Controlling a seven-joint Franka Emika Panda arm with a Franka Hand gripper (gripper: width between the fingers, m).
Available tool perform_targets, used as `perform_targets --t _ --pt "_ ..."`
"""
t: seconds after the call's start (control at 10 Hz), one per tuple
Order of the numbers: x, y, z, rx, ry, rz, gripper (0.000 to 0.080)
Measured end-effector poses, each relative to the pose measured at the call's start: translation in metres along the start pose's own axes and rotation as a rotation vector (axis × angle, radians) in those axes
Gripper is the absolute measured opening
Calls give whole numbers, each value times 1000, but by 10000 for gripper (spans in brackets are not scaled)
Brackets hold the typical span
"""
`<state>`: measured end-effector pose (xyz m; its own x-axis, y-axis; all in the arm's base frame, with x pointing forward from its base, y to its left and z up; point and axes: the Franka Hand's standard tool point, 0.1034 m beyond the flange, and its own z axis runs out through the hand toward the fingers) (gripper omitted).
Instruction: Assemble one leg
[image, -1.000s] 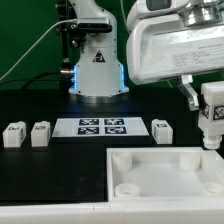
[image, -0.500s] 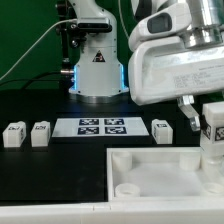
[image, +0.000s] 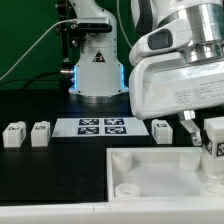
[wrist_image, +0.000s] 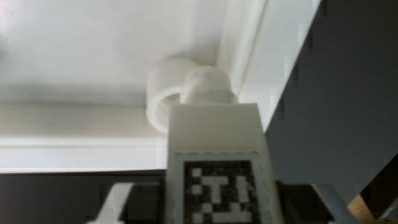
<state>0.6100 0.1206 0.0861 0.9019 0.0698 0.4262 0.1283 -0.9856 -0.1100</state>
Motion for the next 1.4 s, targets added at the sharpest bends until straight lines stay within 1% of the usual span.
perform_targets --t 0.6,0.9,1.1,1.4 --pt "4 7 2 -6 15 6 292" --pt "9 6 5 -5 33 7 292" --pt "11 9 9 -6 34 9 292" --pt "6 11 14 -7 25 9 292"
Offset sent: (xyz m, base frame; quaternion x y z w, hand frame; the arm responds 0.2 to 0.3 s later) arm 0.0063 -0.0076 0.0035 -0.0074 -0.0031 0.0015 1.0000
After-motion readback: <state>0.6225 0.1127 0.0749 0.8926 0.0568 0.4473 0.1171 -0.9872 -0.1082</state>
